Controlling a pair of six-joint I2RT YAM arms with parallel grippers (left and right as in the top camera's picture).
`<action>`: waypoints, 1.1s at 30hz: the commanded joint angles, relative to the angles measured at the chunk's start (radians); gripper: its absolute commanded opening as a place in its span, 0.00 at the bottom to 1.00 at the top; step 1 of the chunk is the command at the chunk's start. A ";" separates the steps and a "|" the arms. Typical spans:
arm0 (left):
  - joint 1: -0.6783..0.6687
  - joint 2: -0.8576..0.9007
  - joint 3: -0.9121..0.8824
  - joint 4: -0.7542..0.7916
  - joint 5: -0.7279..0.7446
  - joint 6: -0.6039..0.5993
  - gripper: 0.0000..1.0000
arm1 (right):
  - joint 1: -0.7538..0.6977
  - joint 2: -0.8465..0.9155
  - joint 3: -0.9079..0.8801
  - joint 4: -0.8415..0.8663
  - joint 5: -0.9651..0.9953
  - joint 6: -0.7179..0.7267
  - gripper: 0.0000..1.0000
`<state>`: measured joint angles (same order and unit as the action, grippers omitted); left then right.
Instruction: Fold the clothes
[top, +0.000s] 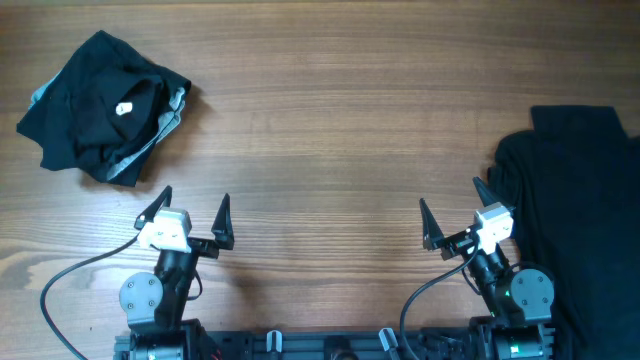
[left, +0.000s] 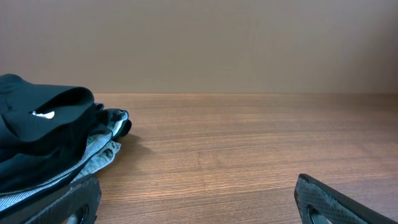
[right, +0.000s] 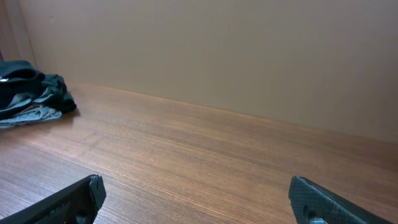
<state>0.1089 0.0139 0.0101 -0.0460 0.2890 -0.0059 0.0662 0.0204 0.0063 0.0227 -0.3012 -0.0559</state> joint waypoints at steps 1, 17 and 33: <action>-0.007 -0.007 -0.004 -0.003 0.009 -0.010 1.00 | -0.005 -0.006 -0.001 0.002 0.014 0.010 1.00; -0.007 -0.007 -0.004 -0.003 0.009 -0.010 1.00 | -0.005 -0.006 -0.001 0.002 0.014 0.010 1.00; -0.007 -0.007 -0.004 -0.004 -0.021 0.009 1.00 | -0.005 -0.006 -0.001 0.002 0.014 0.010 1.00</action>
<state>0.1089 0.0139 0.0101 -0.0460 0.2813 -0.0051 0.0662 0.0204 0.0063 0.0227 -0.3012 -0.0555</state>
